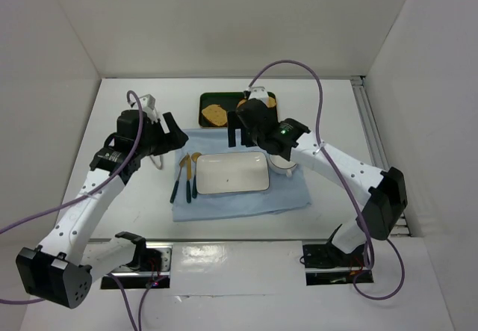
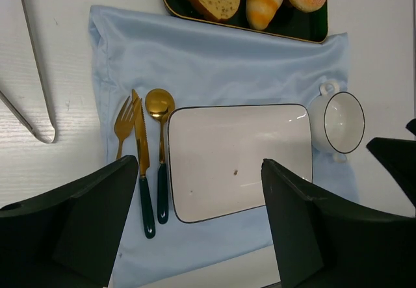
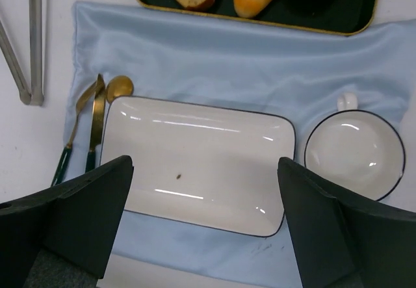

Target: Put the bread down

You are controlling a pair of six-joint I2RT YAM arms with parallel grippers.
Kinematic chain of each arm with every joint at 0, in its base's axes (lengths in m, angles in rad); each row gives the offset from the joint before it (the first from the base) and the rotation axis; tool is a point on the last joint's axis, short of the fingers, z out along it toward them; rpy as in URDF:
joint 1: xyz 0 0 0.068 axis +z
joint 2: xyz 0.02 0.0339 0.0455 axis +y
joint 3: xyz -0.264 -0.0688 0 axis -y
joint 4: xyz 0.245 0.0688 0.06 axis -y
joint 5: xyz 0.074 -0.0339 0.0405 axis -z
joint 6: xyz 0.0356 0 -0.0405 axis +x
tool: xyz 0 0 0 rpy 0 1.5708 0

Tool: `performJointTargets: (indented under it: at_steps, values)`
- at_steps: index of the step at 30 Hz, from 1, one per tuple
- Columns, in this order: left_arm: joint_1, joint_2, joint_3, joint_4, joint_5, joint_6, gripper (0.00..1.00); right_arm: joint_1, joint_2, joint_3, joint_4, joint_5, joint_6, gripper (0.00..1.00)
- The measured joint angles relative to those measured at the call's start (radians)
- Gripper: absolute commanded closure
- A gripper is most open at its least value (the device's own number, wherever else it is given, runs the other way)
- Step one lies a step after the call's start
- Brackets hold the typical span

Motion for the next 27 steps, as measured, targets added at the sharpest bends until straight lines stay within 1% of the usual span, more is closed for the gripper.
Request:
performJointTargets:
  at_steps: [6, 11, 15, 19, 27]
  values:
    - [0.000, -0.010, 0.000, -0.005, -0.014, 0.003, 0.10, 0.016, -0.008, 0.102, -0.028, 0.132, -0.016, 0.01]
    - [-0.001, -0.013, 0.008, -0.068, -0.101, 0.004, 0.10, 0.011, -0.003, 0.164, -0.029, 0.182, -0.053, 0.01]
    - [-0.001, 0.044, 0.073, -0.158, -0.195, -0.001, 0.10, -0.006, 0.020, 0.158, -0.028, 0.158, -0.072, 0.01]
    - [-0.001, 0.124, 0.130, -0.202, -0.258, -0.005, 0.10, -0.036, 0.023, 0.113, -0.021, 0.115, -0.083, 0.01]
    - [-0.001, 0.283, 0.154, -0.292, -0.377, -0.016, 0.07, -0.099, 0.022, 0.041, -0.008, 0.031, -0.092, 0.01]
